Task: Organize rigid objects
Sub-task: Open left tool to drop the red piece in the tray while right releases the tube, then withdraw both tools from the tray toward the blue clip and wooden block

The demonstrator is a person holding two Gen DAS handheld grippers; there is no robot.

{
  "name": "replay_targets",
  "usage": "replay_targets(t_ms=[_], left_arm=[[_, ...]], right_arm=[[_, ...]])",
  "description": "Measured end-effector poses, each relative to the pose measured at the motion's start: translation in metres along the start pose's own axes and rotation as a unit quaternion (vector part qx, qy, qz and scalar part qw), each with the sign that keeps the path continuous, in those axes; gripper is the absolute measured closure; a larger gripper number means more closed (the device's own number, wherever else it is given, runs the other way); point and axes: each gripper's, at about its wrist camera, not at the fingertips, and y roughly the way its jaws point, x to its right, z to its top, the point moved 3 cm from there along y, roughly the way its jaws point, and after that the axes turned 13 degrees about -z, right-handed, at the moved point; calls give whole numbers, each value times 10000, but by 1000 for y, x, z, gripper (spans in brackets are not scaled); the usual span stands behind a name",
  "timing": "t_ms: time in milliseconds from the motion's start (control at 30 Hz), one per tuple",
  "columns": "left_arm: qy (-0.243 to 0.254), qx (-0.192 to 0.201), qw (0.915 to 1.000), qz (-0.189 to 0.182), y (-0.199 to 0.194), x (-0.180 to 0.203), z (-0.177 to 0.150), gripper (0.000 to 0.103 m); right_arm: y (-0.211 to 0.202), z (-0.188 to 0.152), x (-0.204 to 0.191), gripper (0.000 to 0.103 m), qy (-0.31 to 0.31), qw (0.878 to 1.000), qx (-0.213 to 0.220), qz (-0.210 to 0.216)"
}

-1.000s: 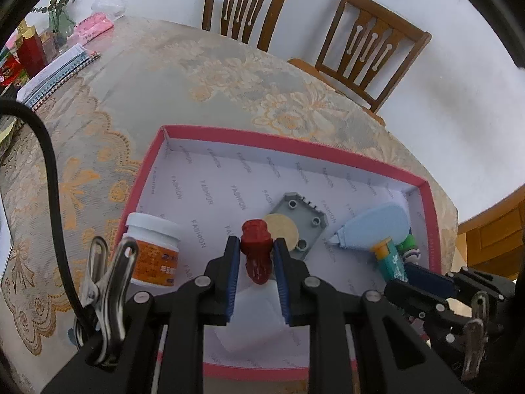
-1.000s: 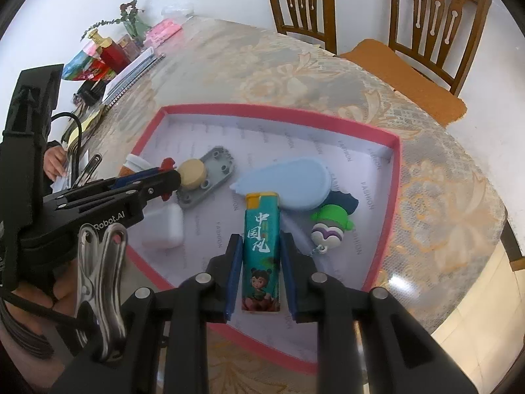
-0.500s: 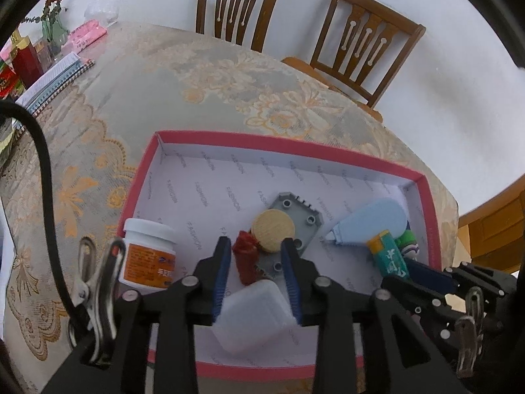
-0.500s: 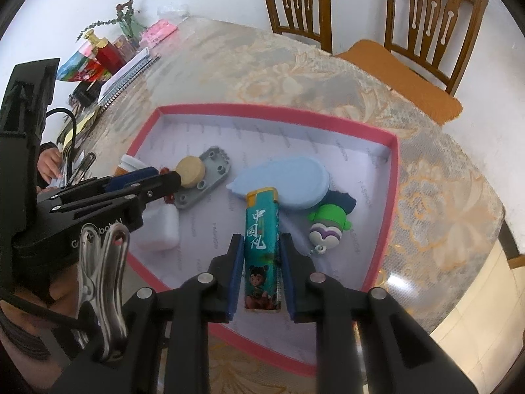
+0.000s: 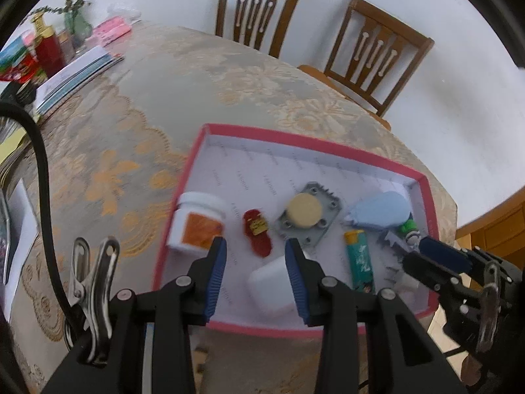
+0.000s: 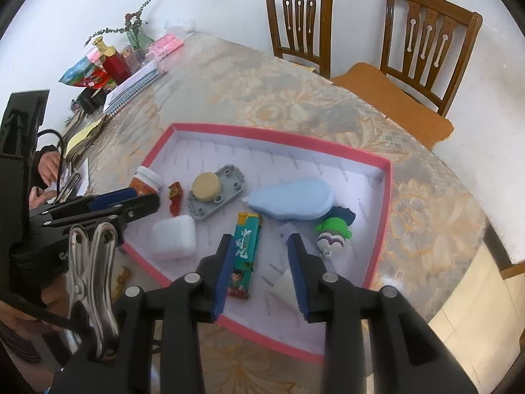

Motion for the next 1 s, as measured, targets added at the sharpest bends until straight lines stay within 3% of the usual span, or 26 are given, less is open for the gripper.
replay_targets(t_ms=[567,1000], left_arm=[[-339,211,9987,311,-60,-52,-50,64],[-595,144,9976,318,-69,-92,-83,63]], right_arm=[[-35,-27,-25,69,89,9998,195,-34],[-54,-63,-59,69,89,10000,26,23]])
